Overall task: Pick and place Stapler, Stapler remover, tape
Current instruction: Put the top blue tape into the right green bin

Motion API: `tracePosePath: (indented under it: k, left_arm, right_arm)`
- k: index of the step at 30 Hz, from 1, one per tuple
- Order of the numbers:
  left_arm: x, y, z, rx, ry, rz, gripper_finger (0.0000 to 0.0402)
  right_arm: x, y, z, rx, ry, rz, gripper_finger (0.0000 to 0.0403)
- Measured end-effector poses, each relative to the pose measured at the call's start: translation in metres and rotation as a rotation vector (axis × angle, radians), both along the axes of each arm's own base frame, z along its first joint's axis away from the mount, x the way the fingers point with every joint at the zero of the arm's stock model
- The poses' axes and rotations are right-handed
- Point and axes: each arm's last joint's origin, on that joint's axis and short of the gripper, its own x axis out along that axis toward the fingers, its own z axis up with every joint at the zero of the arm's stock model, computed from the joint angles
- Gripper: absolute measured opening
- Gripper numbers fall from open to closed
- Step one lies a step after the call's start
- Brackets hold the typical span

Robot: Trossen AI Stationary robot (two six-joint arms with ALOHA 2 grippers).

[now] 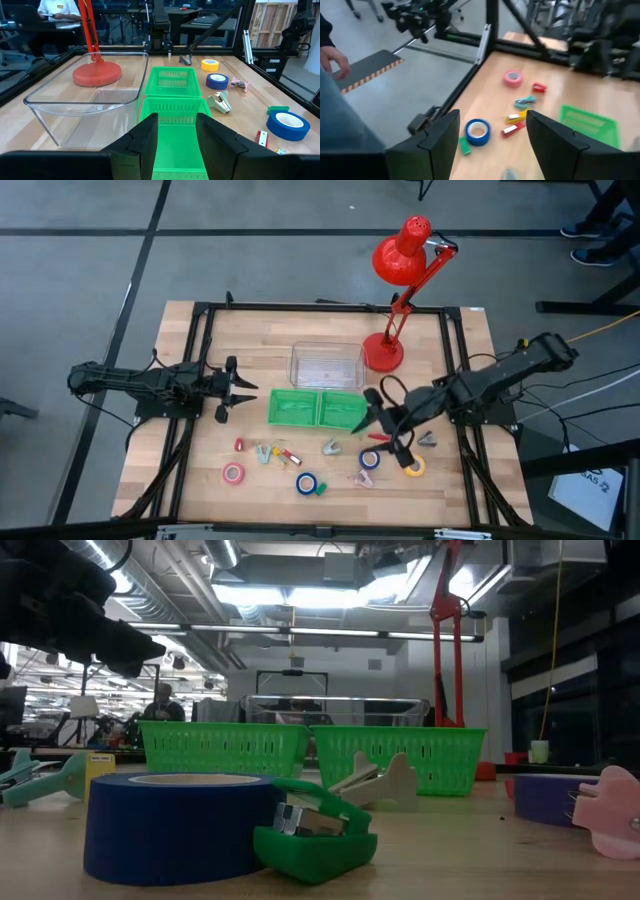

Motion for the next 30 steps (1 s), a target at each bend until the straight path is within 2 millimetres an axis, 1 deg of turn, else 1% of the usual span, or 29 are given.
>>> tracePosePath:
  k: [3,10,13,16,22,27,30]
  left_arm:
    - [0.0,0.0,0.0,0.0,0.0,0.0,0.013]
    - [0.0,0.0,0.0,0.0,0.0,0.0,0.013]
    - [0.0,0.0,0.0,0.0,0.0,0.0,0.013]
    - [0.0,0.0,0.0,0.0,0.0,0.0,0.013]
    - [0.0,0.0,0.0,0.0,0.0,0.0,0.013]
    - [0.0,0.0,0.0,0.0,0.0,0.0,0.013]
    - [0.0,0.0,0.0,0.0,0.0,0.0,0.013]
  right_arm:
    - [-0.004,0.014,-0.009,-0.027,0.058,0.048,0.0232]
    - [-0.019,0.057,-0.045,-0.114,0.256,0.163,0.0232]
    - [-0.023,0.075,-0.061,-0.173,0.297,0.18,0.0232]
    - [-0.023,0.087,-0.077,-0.227,0.324,0.177,0.0232]
    - [-0.016,0.097,-0.11,-0.309,0.406,0.167,0.0232]
    - [-0.017,0.096,-0.137,-0.413,0.536,0.164,0.0232]
    - [-0.017,0.094,-0.149,-0.486,0.584,0.137,0.0232]
